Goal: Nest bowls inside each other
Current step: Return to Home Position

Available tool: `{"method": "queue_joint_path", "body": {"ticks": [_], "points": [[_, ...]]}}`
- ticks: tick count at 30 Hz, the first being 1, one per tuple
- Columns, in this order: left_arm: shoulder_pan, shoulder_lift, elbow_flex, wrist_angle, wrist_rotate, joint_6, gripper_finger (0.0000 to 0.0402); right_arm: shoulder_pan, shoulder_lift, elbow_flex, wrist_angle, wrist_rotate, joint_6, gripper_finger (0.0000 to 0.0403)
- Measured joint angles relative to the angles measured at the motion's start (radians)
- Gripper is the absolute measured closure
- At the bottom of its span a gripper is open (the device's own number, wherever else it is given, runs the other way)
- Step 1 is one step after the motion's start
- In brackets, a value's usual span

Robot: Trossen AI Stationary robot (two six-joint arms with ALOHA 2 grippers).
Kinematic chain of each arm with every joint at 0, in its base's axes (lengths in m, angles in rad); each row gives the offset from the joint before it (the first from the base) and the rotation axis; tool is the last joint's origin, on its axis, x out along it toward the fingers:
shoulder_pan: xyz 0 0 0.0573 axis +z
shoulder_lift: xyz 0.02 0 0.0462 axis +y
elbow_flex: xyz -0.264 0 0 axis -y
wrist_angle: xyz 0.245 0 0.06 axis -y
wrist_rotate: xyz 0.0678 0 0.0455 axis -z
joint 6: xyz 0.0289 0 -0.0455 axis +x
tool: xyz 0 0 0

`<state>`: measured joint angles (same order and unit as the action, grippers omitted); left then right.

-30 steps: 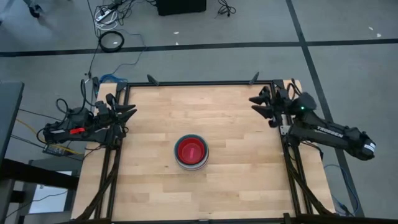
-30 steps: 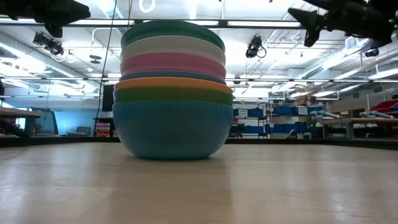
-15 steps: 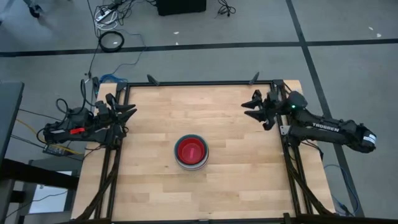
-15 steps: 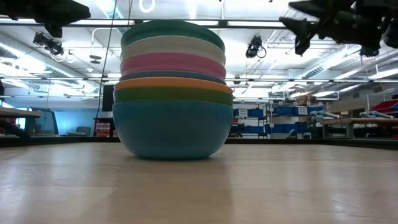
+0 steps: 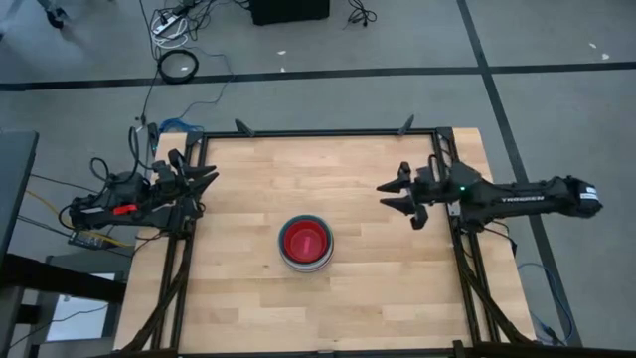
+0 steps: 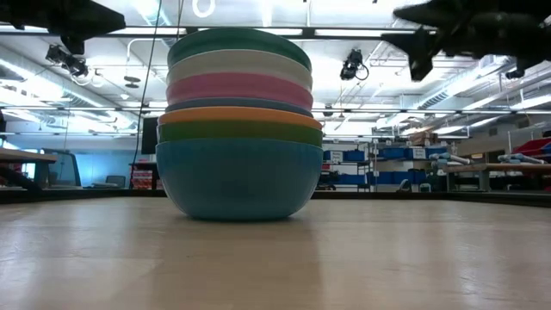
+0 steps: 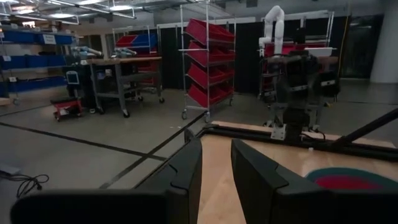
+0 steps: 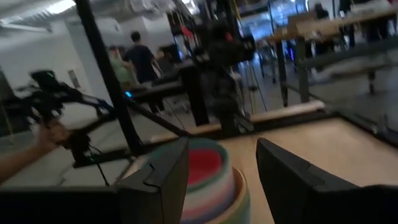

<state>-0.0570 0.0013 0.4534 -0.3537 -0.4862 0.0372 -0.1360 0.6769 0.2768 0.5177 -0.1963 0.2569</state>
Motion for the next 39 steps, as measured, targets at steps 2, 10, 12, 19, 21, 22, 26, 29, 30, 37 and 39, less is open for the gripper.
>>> {"method": "queue_joint_path", "body": {"ticks": [2, 10, 12, 19, 21, 22, 26, 29, 30, 37, 39], "points": [[0.0, 0.0, 0.0, 0.002, 0.0, 0.0, 0.0307, 0.014, -0.053, 0.0, -0.016, 0.0, 0.0, 0.0225], [0.0, 0.0, 0.0, 0.003, 0.0, 0.001, 0.0307, 0.053, -0.288, 0.0, -0.235, 0.015, -0.004, 0.0225], [0.0, 0.0, 0.0, 0.003, 0.0, 0.002, 0.0307, 0.059, -0.342, 0.0, -0.276, 0.02, -0.018, 0.0225], [0.0, 0.0, 0.0, 0.012, -0.056, -0.015, 0.0307, 0.062, -0.493, 0.0, -0.45, 0.059, -0.05, 0.0226], [0.0, 0.0, 0.0, 0.012, -0.081, -0.026, 0.0307, 0.062, -0.531, 0.0, -0.485, 0.066, -0.058, 0.0225], [0.0, 0.0, 0.0, 0.012, -0.081, -0.029, 0.0307, 0.062, -0.547, 0.0, -0.501, 0.072, -0.061, 0.0225], [0.0, 0.0, 0.0, 0.012, -0.07, -0.018, 0.0307, 0.062, -0.595, 0.0, -0.563, 0.077, -0.089, 0.0225], [0.0, 0.0, 0.0, 0.012, -0.07, -0.013, 0.0307, 0.062, -0.622, 0.0, -0.628, 0.108, -0.096, 0.0225], [0.0, 0.0, -0.003, 0.013, -0.069, -0.011, 0.0307, 0.062, -0.63, 0.0, -0.654, 0.121, -0.098, 0.0225], [0.0, 0.0, -0.12, 0.128, -0.053, -0.012, 0.0307, 0.061, -0.666, 0.0, -0.75, 0.137, -0.14, 0.0225], [0.0, 0.0, -0.164, 0.183, -0.053, -0.017, 0.0307, 0.061, -0.665, 0.0, -0.762, 0.148, -0.146, 0.0225]]}}
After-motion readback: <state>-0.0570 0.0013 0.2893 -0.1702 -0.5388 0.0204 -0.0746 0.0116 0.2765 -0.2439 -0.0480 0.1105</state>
